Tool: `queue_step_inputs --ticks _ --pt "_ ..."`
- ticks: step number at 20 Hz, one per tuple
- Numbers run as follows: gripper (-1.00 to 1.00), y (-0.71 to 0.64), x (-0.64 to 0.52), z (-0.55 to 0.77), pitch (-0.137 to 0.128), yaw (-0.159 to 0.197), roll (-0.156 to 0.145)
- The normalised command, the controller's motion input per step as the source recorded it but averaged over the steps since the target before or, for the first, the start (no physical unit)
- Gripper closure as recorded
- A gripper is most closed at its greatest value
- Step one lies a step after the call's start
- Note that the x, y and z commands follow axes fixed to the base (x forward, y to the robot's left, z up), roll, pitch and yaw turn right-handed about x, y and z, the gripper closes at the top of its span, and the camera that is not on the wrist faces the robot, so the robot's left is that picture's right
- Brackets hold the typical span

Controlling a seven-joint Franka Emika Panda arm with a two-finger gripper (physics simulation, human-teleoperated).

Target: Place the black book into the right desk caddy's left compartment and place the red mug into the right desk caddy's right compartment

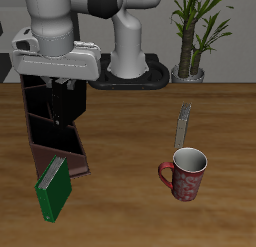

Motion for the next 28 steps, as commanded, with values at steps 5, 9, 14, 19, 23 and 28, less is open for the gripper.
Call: queue_step_inputs --ticks 5,9,14,19,23,28 --pt "1.0 0.04 -0.09 0.11 -0.02 0.031 0.057" --pt "1.0 -0.07 -0.11 0.14 -0.014 0.045 0.01" --pt "1.0 -0.07 -0.07 0.09 -0.006 0.029 0.017" --pt "1.0 -0.04 -0.04 0.04 -0.006 0.014 0.012" --pt "1.0 -0.05 -0.02 0.07 -0.011 0.007 -0.009" --pt "1.0 -0.02 -0.02 0.09 -0.004 0.003 0.01"
